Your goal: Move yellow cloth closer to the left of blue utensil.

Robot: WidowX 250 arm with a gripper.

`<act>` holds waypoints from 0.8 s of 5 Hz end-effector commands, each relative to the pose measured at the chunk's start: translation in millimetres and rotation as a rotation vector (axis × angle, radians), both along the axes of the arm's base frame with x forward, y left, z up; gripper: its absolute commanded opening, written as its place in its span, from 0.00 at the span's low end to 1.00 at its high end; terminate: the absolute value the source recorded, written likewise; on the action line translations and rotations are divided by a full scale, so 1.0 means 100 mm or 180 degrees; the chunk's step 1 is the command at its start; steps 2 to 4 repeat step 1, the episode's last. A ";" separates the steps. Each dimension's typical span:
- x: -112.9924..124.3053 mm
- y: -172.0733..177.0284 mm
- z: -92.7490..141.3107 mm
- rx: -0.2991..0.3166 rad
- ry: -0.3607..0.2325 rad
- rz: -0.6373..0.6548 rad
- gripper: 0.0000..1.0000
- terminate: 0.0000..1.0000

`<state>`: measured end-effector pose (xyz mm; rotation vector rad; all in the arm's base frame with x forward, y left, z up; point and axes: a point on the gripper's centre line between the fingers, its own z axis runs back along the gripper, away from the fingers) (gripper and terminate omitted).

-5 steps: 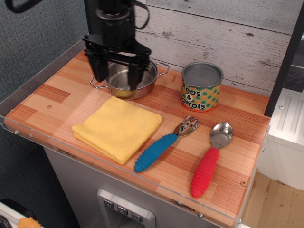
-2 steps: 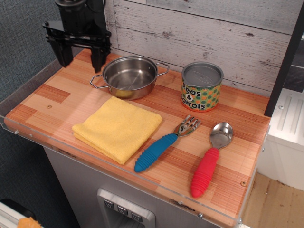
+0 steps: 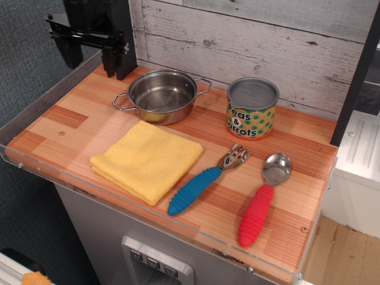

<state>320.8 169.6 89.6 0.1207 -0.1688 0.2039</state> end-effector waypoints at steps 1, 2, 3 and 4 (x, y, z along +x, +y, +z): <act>0.01 0.04 0.16 0.0062 -0.0120 0.0011 1.00 1.00; 0.01 0.04 0.16 0.0062 -0.0120 0.0011 1.00 1.00; 0.01 0.04 0.16 0.0062 -0.0120 0.0011 1.00 1.00; 0.01 0.04 0.16 0.0062 -0.0120 0.0011 1.00 1.00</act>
